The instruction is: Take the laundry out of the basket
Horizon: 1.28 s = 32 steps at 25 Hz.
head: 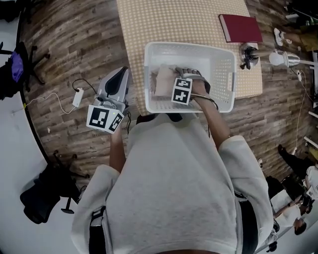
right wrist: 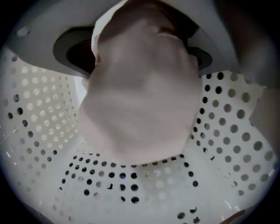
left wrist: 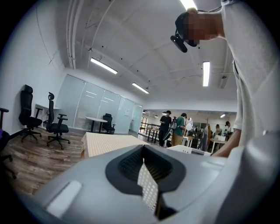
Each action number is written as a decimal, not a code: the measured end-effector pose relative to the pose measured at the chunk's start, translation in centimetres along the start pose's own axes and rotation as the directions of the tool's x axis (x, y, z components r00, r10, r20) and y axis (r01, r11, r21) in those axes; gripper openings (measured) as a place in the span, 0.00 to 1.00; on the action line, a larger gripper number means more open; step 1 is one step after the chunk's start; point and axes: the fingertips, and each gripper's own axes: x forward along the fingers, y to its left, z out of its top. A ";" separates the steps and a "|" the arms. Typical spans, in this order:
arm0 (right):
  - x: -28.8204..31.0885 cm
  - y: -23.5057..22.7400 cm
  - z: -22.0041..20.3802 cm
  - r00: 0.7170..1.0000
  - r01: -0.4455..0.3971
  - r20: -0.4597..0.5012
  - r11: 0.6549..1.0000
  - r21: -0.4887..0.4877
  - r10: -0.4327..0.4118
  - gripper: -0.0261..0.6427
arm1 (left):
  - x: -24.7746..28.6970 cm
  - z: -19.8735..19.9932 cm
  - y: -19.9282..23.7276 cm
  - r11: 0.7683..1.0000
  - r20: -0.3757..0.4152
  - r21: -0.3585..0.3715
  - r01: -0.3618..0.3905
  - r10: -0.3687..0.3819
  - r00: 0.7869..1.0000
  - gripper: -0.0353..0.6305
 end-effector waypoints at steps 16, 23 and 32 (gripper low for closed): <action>1.8 -0.2 0.2 0.997 0.029 -0.067 0.999 -0.031 -0.031 0.73 | -0.9 0.4 0.0 1.000 0.026 -0.008 -0.015 0.016 1.000 0.06; 0.3 0.4 0.7 0.999 -0.036 -0.029 0.998 0.044 0.037 0.36 | -1.3 1.2 -0.6 1.000 0.049 -0.004 -0.011 0.011 0.999 0.06; -3.2 -2.2 0.9 0.984 0.165 0.053 0.979 0.121 -0.173 0.35 | -1.3 1.8 -1.5 1.000 0.072 0.001 0.009 -0.009 0.997 0.06</action>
